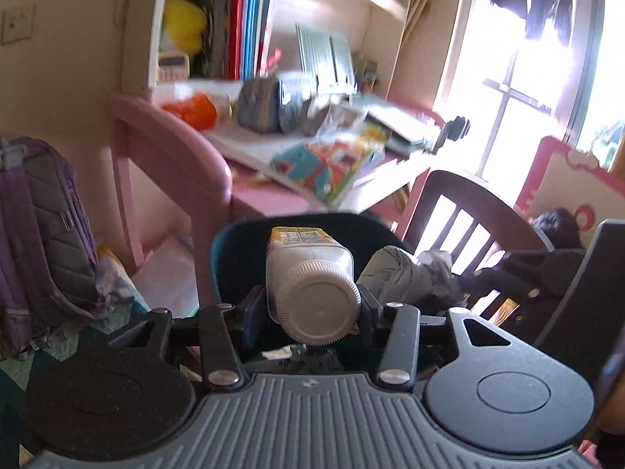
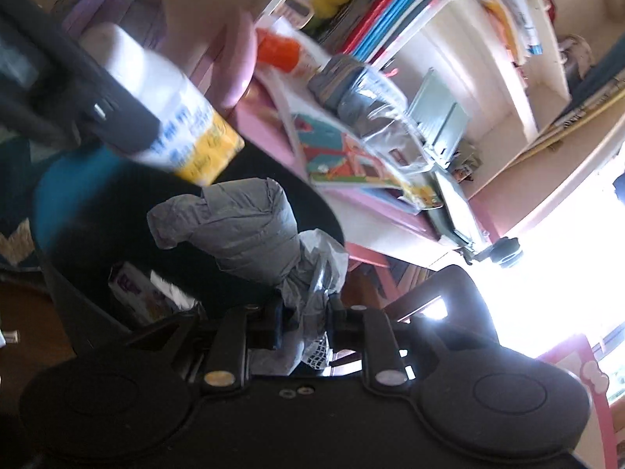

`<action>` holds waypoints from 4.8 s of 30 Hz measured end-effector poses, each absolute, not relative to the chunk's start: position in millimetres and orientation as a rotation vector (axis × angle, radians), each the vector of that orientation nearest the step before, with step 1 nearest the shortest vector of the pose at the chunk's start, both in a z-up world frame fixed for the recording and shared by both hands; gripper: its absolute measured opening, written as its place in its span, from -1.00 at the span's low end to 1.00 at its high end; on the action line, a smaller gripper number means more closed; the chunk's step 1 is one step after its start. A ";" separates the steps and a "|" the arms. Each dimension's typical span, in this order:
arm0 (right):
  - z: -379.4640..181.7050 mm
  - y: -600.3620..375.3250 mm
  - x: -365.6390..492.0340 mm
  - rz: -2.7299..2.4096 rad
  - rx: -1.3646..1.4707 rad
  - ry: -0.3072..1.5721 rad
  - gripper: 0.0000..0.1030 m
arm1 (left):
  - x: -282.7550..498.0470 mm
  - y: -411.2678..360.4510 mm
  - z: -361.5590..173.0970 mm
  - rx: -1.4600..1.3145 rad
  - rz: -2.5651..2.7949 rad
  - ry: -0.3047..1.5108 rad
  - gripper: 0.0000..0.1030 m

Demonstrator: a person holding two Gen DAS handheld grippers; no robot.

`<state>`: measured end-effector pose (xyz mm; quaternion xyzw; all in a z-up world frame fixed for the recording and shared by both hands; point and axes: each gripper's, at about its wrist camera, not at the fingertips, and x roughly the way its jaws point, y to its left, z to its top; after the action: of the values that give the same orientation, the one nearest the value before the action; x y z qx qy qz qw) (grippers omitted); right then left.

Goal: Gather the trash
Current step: 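Open both tools over the green bin to drop the tube and plastic, then withdraw both open tools from the bin back toward the trash pile, then grasp the orange foam net with left tool while right grasps the clear plastic packet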

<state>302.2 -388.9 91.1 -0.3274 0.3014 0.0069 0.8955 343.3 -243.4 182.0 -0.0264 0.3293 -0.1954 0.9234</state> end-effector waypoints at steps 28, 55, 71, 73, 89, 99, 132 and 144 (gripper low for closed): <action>96.8 -397.1 280.5 0.104 -0.713 0.569 -0.06 | 363.0 -265.4 151.2 0.084 -0.373 0.730 0.40; 149.5 -339.4 167.3 0.319 -0.322 0.382 0.00 | 240.4 -138.9 192.9 -0.003 -0.329 0.561 0.45; 101.9 -214.1 136.9 0.640 -0.284 0.444 0.05 | 173.3 5.9 142.8 -0.049 -0.126 0.568 0.59; 89.1 -198.5 137.5 0.674 -0.271 0.462 0.07 | 168.7 24.1 129.5 -0.062 -0.104 0.584 0.60; -74.1 -92.4 181.2 0.832 -0.241 0.731 0.11 | 180.8 139.1 -26.3 -0.181 0.046 0.778 0.65; -201.6 -56.2 212.3 0.774 -0.268 0.974 0.11 | 204.4 185.1 -148.6 -0.341 0.260 0.978 0.91; -539.3 -45.4 224.0 0.521 -0.281 1.829 0.06 | 254.4 187.2 -517.2 -0.353 0.299 1.721 0.91; -561.4 -45.7 220.1 0.495 -0.335 1.865 -0.82 | 252.0 187.0 -536.9 -0.388 0.294 1.744 -0.25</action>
<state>220.1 -45.7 -561.4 -0.1419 0.7904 0.2098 0.5578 252.0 187.0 -536.9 -0.1686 0.7577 0.1277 0.6173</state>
